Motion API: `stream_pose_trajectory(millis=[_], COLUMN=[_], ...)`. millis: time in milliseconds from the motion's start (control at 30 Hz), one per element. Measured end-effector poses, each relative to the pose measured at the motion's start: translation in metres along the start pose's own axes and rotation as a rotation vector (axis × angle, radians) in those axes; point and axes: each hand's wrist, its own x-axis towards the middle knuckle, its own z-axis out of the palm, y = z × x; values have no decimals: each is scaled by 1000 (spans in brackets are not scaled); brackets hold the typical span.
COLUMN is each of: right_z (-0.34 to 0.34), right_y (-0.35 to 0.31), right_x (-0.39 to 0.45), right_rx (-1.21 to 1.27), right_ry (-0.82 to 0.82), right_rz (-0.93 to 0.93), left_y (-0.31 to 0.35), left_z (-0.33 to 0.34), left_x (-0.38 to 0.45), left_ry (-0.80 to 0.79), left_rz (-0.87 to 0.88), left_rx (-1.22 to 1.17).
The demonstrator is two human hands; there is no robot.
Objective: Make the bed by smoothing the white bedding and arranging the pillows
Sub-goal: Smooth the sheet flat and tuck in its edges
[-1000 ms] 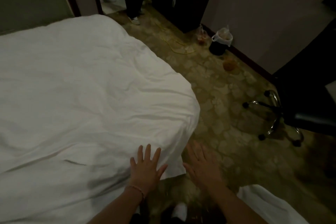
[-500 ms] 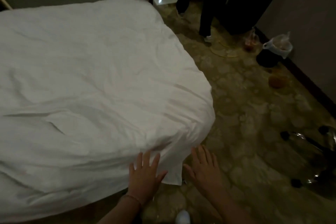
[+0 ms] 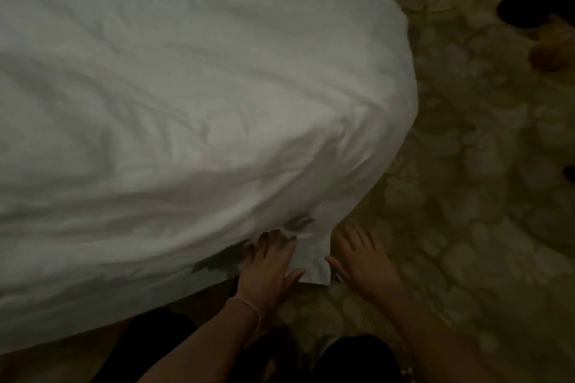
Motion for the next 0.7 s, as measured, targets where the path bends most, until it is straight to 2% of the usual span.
stream_pose_trajectory(millis=[100, 167, 233, 300, 400, 500, 567, 700], right_z=[60, 91, 116, 136, 186, 242, 273, 321], right_y=[20, 31, 43, 52, 54, 48, 48, 47], right_x=[15, 26, 38, 54, 70, 72, 75, 86], right_rx=[55, 120, 102, 3, 35, 41, 18, -42], right_ry=[-2, -18, 9, 67, 146, 173, 119, 21], right_rz=[-18, -45, -109, -227, -359, -475, -517, -483], left_y=[-9, -18, -28, -34, -32, -38, -45, -55], left_z=[46, 76, 104, 124, 158, 199, 219, 243], left_x=[28, 45, 72, 99, 125, 137, 144, 148], left_ry=[-28, -39, 23, 99, 196, 209, 208, 205], left_rz=[-33, -24, -16, 27, 92, 78, 55, 12], left_rx=[-52, -5, 103, 123, 142, 149, 182, 188])
